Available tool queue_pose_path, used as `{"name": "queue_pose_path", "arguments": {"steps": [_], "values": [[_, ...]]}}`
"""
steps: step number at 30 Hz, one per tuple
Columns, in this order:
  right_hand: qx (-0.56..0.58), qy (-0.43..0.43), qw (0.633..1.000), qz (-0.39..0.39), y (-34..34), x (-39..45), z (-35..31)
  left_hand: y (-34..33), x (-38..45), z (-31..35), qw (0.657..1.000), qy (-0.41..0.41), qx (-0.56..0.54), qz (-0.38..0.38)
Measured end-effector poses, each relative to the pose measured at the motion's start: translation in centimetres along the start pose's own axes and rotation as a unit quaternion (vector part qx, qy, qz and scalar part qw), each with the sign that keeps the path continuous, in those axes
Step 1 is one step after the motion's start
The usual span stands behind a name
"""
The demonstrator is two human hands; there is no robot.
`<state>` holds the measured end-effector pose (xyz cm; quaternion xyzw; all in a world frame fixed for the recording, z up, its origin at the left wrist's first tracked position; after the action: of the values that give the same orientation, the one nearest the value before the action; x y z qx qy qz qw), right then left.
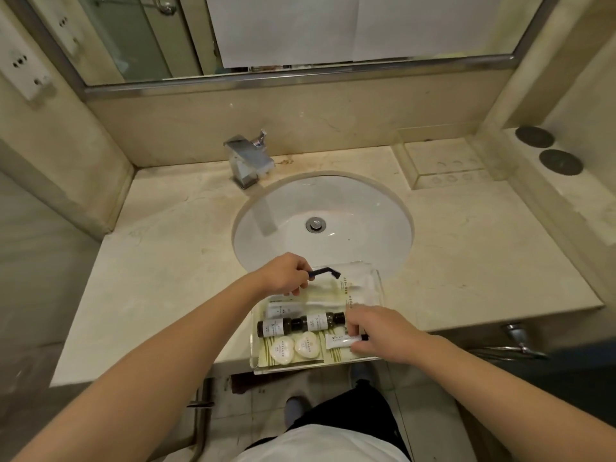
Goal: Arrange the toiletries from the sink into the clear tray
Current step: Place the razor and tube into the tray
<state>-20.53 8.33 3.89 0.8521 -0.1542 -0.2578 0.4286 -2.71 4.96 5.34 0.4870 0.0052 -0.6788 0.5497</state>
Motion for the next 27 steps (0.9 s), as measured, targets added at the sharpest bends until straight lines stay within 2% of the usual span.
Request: {"name": "queue_pose_path", "arguments": {"steps": [8, 16, 23, 25, 27], "values": [[-0.025, 0.018, 0.999, 0.037, -0.8, -0.1, -0.2, -1.5, 0.2, 0.1, 0.999, 0.003, 0.019, -0.041], [-0.091, 0.018, 0.995, 0.04, -0.9, 0.9, -0.3, -1.9, 0.5, -0.2, 0.999, 0.007, 0.027, -0.045], [-0.027, -0.01, 0.998, 0.053, -0.2, 0.0, 1.0, -2.0, 0.3, -0.5, 0.997, 0.002, 0.023, -0.069], [-0.005, -0.03, 0.996, 0.084, 0.6, -0.4, 1.5, -1.9, 0.2, -0.6, 0.997, -0.002, 0.025, -0.072], [0.035, -0.058, 0.986, 0.15, 2.0, -0.7, 2.0, -1.9, 0.2, -0.7, 0.997, -0.007, 0.031, -0.075]]}}
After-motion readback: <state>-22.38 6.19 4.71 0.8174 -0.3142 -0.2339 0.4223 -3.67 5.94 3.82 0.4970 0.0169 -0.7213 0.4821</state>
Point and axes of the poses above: each hand's wrist, its own x-axis towards the middle knuckle, its own y-axis out of the back of the hand, z = x × y, the point moved 7 cm from there along x, towards the middle knuckle, and after that the axes turned 10 degrees about y, right-handed, at the moved point
